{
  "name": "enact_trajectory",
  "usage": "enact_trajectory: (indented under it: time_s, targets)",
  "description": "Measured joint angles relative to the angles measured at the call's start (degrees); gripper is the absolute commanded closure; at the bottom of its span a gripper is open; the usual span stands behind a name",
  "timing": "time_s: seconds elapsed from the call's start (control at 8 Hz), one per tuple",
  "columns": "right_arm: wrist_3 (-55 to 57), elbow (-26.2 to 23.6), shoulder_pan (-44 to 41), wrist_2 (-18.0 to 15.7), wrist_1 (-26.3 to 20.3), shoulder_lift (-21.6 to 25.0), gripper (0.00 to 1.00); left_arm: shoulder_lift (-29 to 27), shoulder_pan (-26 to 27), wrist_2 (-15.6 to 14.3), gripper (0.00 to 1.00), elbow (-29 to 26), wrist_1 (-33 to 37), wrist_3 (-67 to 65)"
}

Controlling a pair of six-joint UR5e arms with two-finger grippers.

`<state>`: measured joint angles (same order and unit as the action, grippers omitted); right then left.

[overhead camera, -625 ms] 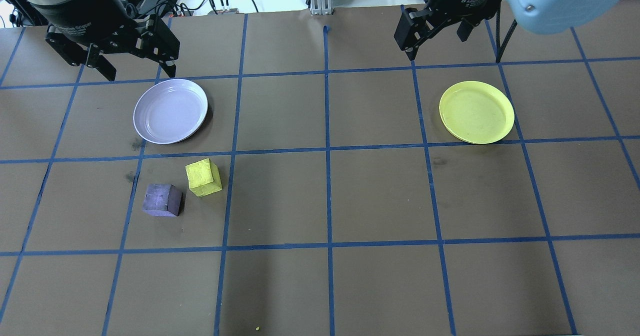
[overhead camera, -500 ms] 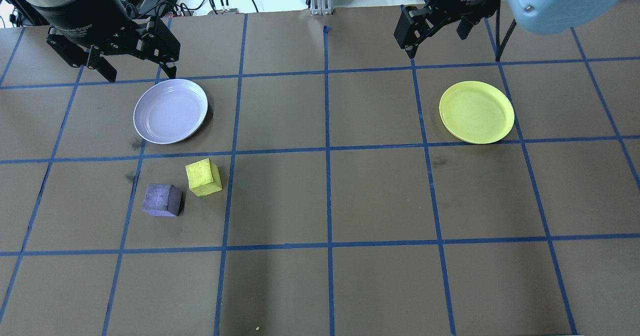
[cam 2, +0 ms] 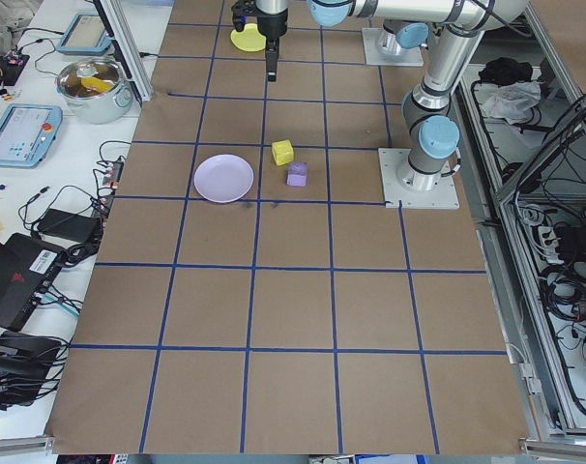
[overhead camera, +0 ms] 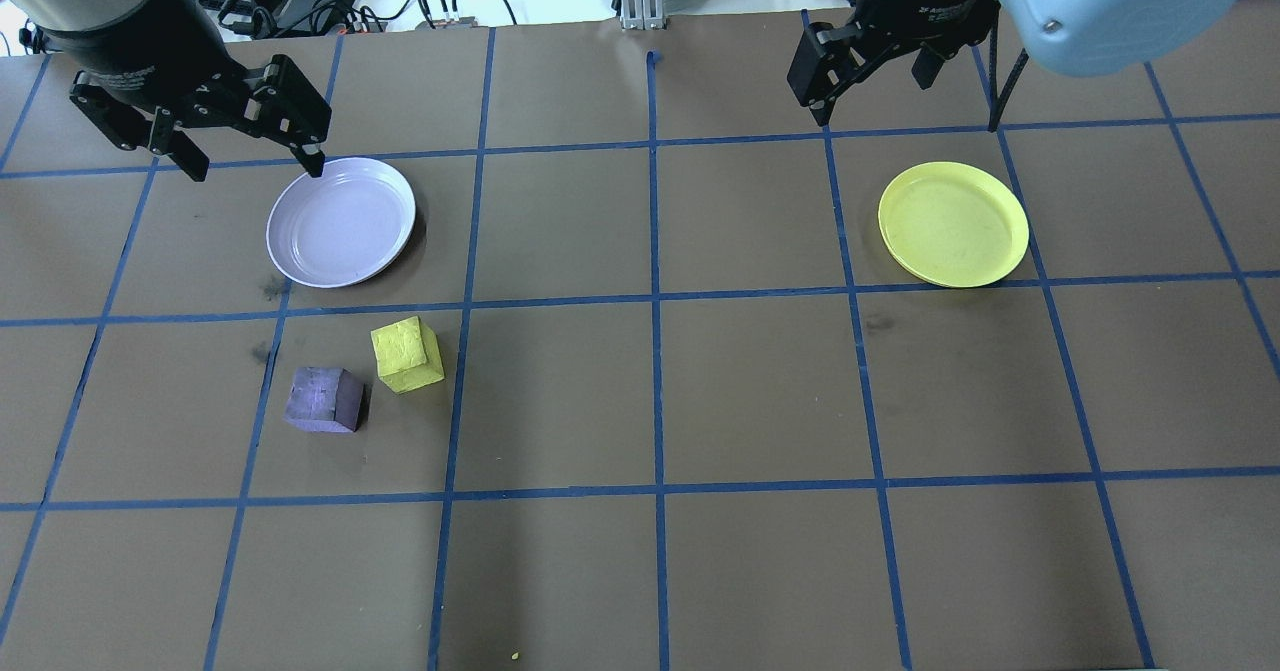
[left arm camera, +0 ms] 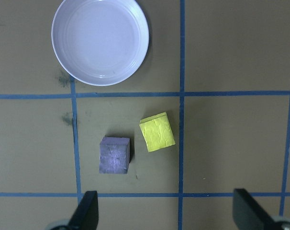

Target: Sort blocks by color into plates

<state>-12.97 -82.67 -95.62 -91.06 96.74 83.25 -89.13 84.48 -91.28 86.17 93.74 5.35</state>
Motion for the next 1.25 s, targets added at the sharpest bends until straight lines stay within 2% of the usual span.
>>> enact_trajectory:
  time_s: [0.62,0.88,1.0,1.25]
  targets:
    - [-0.1,-1.5,0.1,0.2,0.0,0.5,0.0,0.2,-8.9,-0.4,0.0,13.3,-0.2,5.3]
    - [-0.1,-1.5,0.1,0.2,0.0,0.5,0.0,-2.2,-15.1,-0.4,0.0,16.1,-0.4,11.7]
    - [-0.1,-1.5,0.1,0.2,0.2,0.5,0.0,-4.3,-16.7,-0.4,0.0,17.7,-1.4,13.1]
    - [-0.1,-1.5,0.1,0.2,0.4,0.5,0.0,-8.5,-17.6,-0.4,0.0,20.6,-8.1,13.6]
